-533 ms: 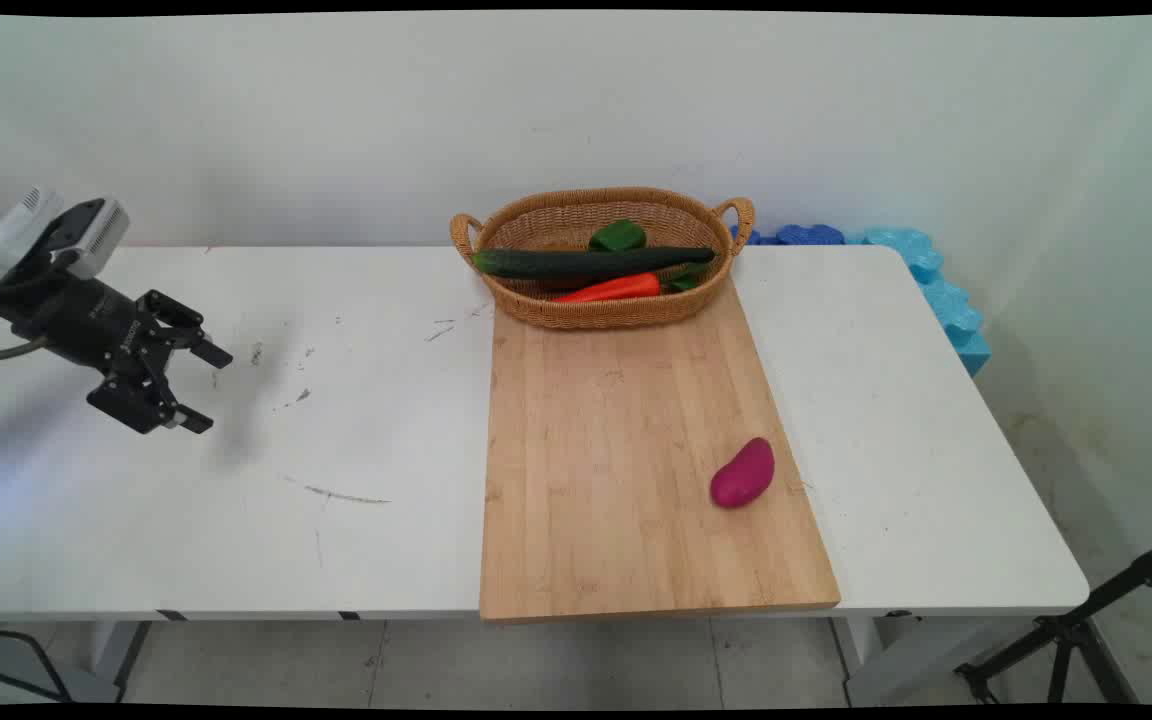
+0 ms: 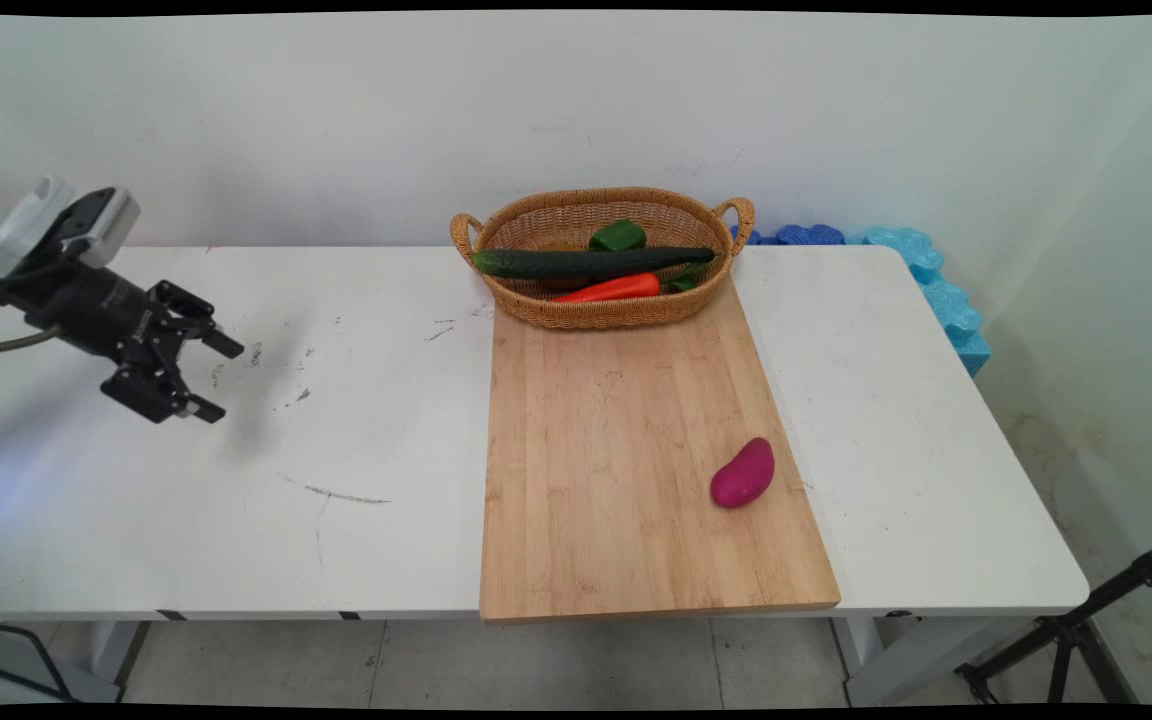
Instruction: Pick up the cucumber from the vegetable basket
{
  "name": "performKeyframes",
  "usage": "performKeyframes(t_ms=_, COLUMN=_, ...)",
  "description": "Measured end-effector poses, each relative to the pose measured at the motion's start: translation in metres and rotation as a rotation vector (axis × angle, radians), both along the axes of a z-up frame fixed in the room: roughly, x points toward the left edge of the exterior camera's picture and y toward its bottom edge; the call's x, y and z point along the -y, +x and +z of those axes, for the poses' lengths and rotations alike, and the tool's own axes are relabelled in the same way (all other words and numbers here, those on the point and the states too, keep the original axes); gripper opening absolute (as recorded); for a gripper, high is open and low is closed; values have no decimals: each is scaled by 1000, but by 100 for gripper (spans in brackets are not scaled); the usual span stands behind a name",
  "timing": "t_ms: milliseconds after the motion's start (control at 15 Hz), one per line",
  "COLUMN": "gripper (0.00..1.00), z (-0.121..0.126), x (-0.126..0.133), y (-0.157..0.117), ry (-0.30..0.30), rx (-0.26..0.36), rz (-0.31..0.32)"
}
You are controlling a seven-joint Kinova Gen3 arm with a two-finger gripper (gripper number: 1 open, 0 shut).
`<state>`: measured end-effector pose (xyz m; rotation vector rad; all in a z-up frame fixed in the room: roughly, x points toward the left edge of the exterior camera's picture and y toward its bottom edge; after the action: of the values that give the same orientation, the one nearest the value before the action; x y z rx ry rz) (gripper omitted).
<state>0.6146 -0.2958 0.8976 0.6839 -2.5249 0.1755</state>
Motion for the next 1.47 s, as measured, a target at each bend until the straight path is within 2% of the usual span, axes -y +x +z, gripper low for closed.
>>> performKeyframes(t_ms=800, gripper=100, z=23, x=66, y=-70, ry=-72, rx=-6, rz=69)
performKeyframes(t_ms=1067, gripper=100, z=29, x=95, y=-100, ry=-105, rx=-21, rz=93)
performKeyframes(t_ms=1467, gripper=100, z=32, x=154, y=-163, ry=-169, rx=-46, rz=120)
